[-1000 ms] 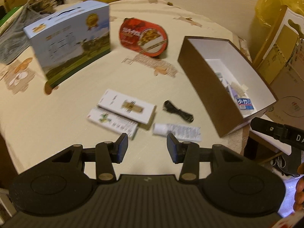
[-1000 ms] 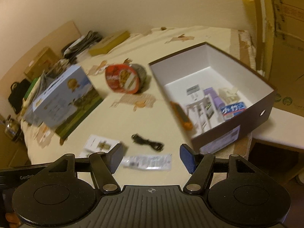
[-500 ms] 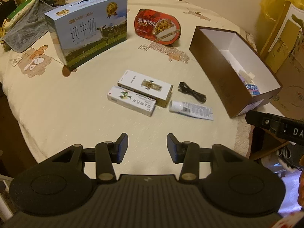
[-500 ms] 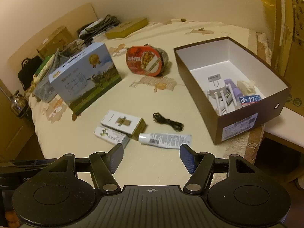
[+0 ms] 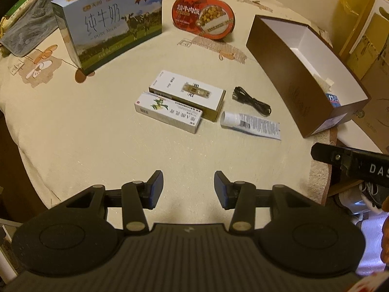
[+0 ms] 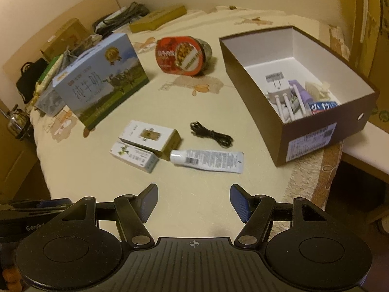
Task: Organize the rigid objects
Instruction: 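Grasp the white tube with the right tool and lift it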
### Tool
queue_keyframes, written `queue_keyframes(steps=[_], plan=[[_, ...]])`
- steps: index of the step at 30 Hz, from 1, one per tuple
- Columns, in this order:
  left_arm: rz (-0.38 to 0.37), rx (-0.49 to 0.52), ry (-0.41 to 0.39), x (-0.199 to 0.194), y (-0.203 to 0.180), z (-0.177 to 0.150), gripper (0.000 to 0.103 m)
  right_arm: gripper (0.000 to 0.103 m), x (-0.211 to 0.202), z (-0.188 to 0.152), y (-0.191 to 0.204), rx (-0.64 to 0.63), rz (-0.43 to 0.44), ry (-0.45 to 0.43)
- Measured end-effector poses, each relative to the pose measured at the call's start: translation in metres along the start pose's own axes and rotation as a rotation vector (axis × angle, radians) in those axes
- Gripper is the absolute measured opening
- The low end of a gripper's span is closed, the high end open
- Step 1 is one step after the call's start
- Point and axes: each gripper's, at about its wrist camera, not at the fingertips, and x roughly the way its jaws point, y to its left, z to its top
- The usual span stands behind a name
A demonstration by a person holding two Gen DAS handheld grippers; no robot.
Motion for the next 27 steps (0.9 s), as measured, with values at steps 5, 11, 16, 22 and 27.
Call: queue_keyframes(steps=[5,11,16,22,27], plan=[[0.0,0.004,0.01,0.017,0.0,-0.001,0.041,0.063,0.014,0.001,-0.008,0.011,-0.021,0.014],[0.002,0.002,0.019,0.04,0.0,0.002,0.042,0.063,0.04,0.005,-0.016,0.024,-0.046,0.034],[0.004,0.002,0.023,0.061,-0.001,0.007,0.042,0.063,0.064,0.011,-0.023,0.034,-0.055,0.056],[0.012,0.038,0.016,0.095,-0.009,0.019,0.042,0.063,0.093,0.025,-0.032,0.046,-0.071,0.068],[0.011,0.045,0.007,0.122,-0.015,0.031,0.042,0.051,0.117,0.036,-0.033,0.029,-0.077,0.059]])
